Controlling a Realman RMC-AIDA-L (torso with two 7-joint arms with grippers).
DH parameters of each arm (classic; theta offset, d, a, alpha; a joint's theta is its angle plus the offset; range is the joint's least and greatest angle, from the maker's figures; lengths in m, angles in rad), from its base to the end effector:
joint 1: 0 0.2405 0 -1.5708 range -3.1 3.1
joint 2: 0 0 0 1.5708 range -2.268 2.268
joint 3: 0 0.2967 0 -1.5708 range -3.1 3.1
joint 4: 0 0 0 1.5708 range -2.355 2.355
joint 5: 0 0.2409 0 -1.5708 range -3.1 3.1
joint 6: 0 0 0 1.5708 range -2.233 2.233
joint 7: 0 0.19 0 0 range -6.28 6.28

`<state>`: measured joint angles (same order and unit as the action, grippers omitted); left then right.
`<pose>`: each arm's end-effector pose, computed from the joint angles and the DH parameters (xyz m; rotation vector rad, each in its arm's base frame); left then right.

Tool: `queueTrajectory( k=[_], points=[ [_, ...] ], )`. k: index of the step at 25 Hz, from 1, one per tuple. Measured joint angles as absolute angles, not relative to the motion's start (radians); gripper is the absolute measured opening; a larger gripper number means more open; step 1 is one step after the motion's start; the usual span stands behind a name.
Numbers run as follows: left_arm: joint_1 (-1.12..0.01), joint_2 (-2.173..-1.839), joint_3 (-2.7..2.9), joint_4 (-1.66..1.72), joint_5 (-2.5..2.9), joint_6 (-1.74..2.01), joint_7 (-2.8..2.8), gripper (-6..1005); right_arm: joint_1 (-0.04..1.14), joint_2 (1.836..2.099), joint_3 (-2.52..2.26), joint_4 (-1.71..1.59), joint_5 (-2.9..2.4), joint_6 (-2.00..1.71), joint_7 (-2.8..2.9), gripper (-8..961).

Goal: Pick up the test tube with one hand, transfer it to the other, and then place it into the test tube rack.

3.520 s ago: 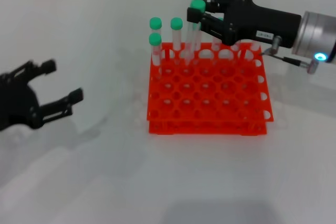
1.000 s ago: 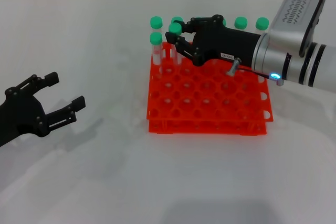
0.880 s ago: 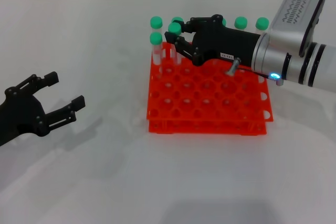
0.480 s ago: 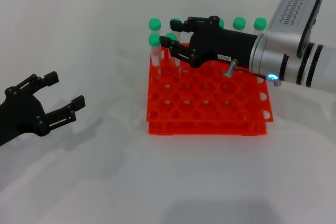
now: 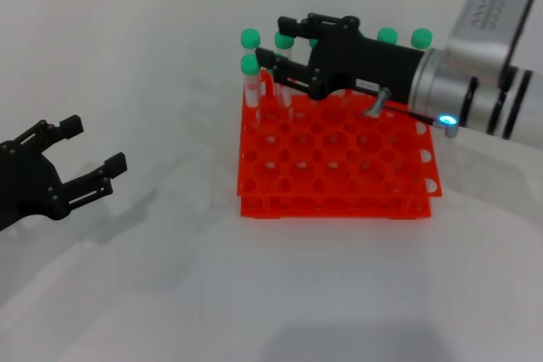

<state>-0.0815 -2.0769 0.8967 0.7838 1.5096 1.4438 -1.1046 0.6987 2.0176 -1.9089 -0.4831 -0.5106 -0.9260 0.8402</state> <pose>-0.3810 0.3020 -0.0123 -2.2939 -0.5593 -0.7348 0.1699 0.4584 -0.1446 -2.5120 0.2374 0.8662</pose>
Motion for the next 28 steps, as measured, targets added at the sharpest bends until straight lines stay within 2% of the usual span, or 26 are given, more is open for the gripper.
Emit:
queueTrajectory(
  k=[2, 7, 10, 12, 17, 19, 23, 28],
  points=[
    [-0.080, -2.076, 0.893, 0.786, 1.511, 1.445, -1.108, 867, 0.664, 2.006, -1.906, -0.529, -0.514, -0.927, 0.856, 531],
    [-0.084, -2.066, 0.889, 0.789, 1.511, 1.462, -1.115, 867, 0.579, 1.947, -1.895, -0.627, -0.555, -0.975, 0.940, 548],
    [-0.091, -2.044, 0.883, 0.784, 1.512, 1.512, -1.130, 867, 0.565, 1.910, -1.819, -0.610, -0.708, -1.096, 1.055, 559],
    [-0.098, -2.028, 0.882, 0.783, 1.520, 1.550, -1.148, 867, 0.565, 1.899, -1.750, -0.582, -0.823, -1.173, 1.099, 566],
    [-0.138, -1.984, 0.879, 0.783, 1.584, 1.639, -1.201, 866, 0.565, 1.894, -1.561, -0.518, -1.128, -1.316, 1.165, 583],
    [-0.168, -1.957, 0.879, 0.784, 1.645, 1.691, -1.241, 866, 0.569, 1.893, -1.513, -0.516, -1.245, -1.347, 1.194, 590],
    [-0.205, -1.937, 0.874, 0.784, 1.723, 1.709, -1.291, 866, 0.578, 1.890, -1.460, -0.517, -1.396, -1.385, 1.240, 604],
    [-0.236, -1.932, 0.818, 0.785, 1.817, 1.731, -1.316, 866, 0.578, 1.890, -1.434, -0.509, -1.434, -1.384, 1.257, 622]
  ],
)
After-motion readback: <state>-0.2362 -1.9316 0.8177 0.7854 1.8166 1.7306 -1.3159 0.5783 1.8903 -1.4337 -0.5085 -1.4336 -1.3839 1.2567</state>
